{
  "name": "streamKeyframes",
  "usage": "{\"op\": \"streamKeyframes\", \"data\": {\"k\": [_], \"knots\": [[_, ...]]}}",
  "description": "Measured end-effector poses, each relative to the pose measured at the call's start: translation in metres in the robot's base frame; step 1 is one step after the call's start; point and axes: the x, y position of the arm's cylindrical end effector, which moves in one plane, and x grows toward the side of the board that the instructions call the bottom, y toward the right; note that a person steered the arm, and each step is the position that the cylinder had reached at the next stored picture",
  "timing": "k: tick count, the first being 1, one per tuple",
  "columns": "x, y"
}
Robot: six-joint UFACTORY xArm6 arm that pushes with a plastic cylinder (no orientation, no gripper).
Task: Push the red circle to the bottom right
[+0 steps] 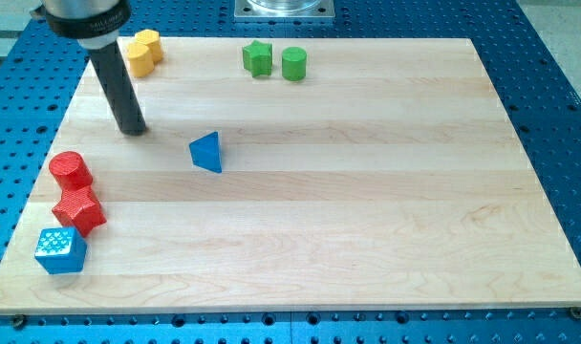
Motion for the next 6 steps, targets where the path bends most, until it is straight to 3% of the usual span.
{"op": "streamKeyframes", "data": {"k": [1, 2, 3, 5, 6], "knots": [[-0.019, -0.029], [0.026, -0.095], [0.075, -0.051], [0.132, 0.148], [0.172, 0.277]]}}
